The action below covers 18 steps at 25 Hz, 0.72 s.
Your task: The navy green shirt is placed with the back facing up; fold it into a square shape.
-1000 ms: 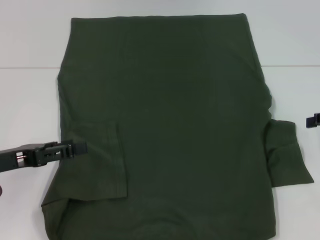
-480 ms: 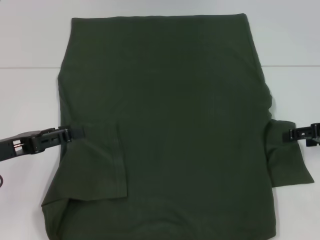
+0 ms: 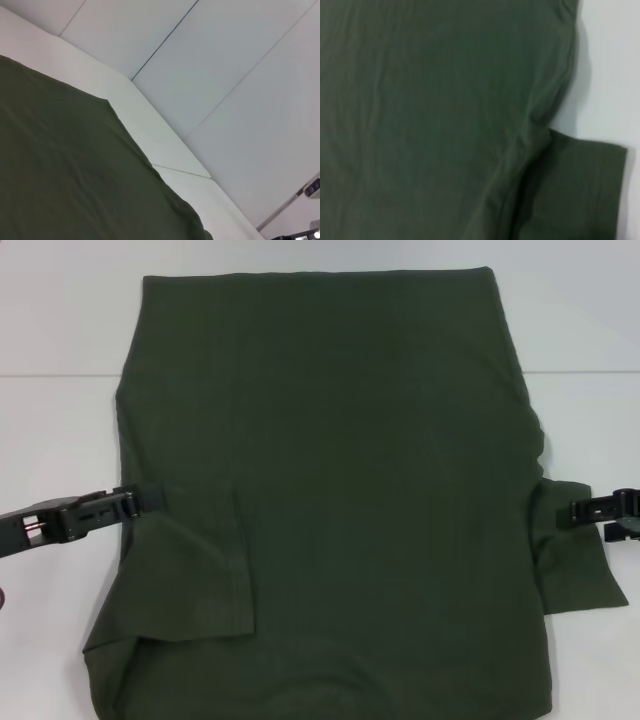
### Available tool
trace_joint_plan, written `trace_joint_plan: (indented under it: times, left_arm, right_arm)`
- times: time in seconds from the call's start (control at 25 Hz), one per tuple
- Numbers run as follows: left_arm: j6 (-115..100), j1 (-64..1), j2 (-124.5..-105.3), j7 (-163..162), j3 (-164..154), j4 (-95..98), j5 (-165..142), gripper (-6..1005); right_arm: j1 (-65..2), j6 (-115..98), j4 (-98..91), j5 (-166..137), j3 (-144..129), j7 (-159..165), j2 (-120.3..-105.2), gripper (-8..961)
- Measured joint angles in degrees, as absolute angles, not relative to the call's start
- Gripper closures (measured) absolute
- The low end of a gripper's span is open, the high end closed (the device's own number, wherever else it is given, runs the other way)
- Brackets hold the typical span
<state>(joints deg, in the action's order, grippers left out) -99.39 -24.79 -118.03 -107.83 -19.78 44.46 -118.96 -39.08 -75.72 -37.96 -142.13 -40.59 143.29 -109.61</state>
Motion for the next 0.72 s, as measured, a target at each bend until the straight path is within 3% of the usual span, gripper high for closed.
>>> trace_joint_plan:
  times: [0.72]
  left_arm:
    - [-99.1,-23.3,-118.29,-107.2,-19.8,44.3,-118.1,160]
  right_arm:
    - [-40.0,-72.6,-37.5,-141.9,-46.6,142.3,-110.43,38]
